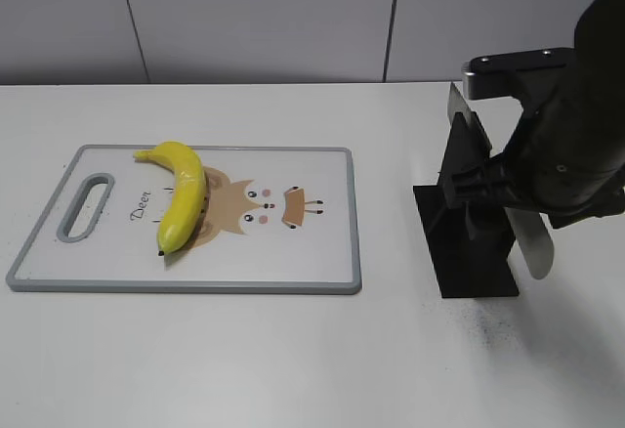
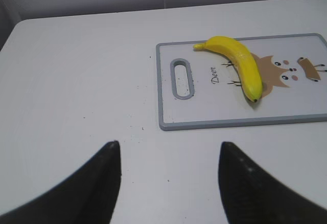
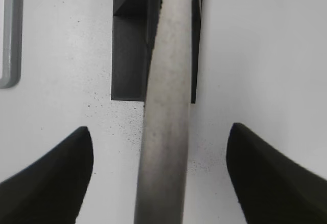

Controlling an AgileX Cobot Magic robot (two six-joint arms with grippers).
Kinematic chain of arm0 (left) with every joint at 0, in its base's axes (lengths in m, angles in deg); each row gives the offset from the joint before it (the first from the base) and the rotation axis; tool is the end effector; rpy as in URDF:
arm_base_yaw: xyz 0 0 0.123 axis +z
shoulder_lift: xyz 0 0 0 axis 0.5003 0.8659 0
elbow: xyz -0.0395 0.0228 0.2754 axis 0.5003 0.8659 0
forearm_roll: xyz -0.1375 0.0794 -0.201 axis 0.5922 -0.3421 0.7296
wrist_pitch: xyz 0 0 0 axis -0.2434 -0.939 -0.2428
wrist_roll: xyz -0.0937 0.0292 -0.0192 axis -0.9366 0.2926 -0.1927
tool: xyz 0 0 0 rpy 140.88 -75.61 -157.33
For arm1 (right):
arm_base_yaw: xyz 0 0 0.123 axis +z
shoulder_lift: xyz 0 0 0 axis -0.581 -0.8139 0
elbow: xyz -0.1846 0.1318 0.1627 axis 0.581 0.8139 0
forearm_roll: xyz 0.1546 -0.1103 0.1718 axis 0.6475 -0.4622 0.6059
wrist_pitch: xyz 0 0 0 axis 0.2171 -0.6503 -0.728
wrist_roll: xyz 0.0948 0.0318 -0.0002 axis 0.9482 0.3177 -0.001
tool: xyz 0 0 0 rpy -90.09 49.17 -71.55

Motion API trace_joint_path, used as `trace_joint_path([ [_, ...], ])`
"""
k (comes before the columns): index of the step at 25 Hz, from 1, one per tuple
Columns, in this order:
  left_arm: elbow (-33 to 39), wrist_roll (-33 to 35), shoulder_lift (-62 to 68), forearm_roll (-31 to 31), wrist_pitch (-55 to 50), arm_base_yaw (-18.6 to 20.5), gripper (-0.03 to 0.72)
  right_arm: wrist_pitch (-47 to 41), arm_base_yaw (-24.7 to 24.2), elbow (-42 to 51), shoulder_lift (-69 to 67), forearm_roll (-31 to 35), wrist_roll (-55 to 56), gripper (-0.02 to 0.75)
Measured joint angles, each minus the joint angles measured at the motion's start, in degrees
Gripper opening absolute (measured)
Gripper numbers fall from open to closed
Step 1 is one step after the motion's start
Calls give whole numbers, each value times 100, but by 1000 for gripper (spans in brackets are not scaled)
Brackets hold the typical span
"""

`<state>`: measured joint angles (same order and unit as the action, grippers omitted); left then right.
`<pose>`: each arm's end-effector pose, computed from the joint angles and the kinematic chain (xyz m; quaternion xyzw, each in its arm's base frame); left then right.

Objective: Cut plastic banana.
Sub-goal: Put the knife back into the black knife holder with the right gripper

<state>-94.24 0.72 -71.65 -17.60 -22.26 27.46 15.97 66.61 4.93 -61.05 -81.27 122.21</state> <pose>0.0161 -0.0056 0.2775 0.0630 0.8492 -0.0129 0.5242 0.2614 0.1357 0.2023 -0.0467 0.9848 -0.0180 0.1666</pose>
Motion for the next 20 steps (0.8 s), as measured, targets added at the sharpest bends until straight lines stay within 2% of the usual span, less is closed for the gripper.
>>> trace_joint_path([
  [7,0,0,0,0,0,0,584,32,0,-255,782,-14,-335,629],
  [12,0,0,0,0,0,0,584,143,0,-347,1540,14,-955,584],
  [20,0,0,0,0,0,0,584,-246,0,-285,2485,928,-2135,571],
])
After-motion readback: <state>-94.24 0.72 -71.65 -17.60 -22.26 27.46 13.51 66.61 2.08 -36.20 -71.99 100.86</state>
